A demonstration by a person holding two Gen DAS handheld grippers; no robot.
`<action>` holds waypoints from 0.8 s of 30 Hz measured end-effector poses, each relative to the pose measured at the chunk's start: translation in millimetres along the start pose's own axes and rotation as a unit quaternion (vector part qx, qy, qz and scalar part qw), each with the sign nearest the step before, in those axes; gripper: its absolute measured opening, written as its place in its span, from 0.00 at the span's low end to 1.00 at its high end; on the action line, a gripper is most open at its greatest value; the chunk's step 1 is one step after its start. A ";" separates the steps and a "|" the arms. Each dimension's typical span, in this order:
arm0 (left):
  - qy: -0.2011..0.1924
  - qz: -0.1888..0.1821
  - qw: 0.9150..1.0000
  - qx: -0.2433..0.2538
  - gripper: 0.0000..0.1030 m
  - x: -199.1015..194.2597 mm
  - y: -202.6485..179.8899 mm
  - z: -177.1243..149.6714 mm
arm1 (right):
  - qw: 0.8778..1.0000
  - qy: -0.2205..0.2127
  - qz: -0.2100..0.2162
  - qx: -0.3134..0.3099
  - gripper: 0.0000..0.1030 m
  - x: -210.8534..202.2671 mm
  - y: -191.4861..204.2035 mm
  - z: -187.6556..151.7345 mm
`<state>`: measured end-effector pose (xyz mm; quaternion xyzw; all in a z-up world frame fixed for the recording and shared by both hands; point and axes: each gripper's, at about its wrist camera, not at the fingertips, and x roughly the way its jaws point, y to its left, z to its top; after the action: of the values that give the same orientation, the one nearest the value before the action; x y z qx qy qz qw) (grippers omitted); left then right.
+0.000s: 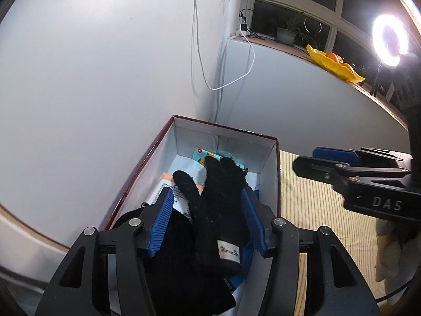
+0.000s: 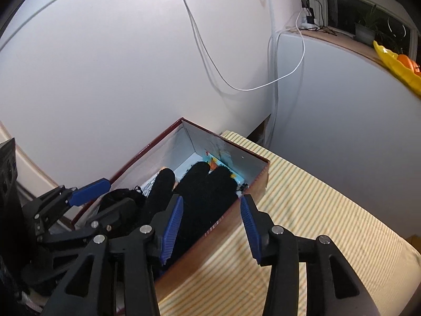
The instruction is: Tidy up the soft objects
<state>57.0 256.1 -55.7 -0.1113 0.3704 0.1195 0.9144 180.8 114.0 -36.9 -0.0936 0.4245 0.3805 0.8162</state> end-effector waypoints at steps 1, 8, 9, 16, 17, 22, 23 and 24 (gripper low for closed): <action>0.000 0.000 1.000 0.000 0.51 -1.6 -1.0 -1.1 | 1.000 -0.002 -0.001 -0.003 0.42 -4.1 -0.4 -3.2; -0.016 -0.002 1.000 -0.002 0.52 -25.7 -14.1 -14.7 | 0.999 -0.026 -0.015 -0.016 0.47 -38.3 -10.4 -33.8; -0.019 -0.003 1.000 -0.002 0.52 -28.8 -16.0 -16.6 | 0.999 -0.029 -0.017 -0.015 0.48 -44.3 -12.7 -39.4; -0.048 0.011 0.999 -0.011 0.63 -65.8 -34.2 -45.7 | 0.998 -0.055 -0.015 -0.001 0.52 -89.0 -25.1 -82.4; -0.050 0.018 0.999 -0.008 0.63 -70.9 -37.9 -49.9 | 0.998 -0.057 -0.016 0.001 0.53 -93.6 -25.5 -85.3; -0.069 0.035 0.997 0.001 0.73 -98.2 -53.2 -69.2 | 0.996 -0.079 -0.030 -0.005 0.61 -124.9 -21.0 -112.5; -0.075 0.038 0.996 -0.001 0.77 -104.9 -54.8 -72.6 | 0.996 -0.083 -0.031 -0.007 0.65 -129.2 -19.9 -116.8; -0.082 0.044 0.996 -0.002 0.77 -110.7 -56.1 -75.1 | 0.995 -0.090 -0.035 -0.009 0.66 -135.1 -18.0 -123.4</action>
<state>-52.2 165.9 -24.0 -0.0870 0.2982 0.1688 0.9354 69.3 -30.4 -13.5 -0.0816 0.3426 0.3627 0.8628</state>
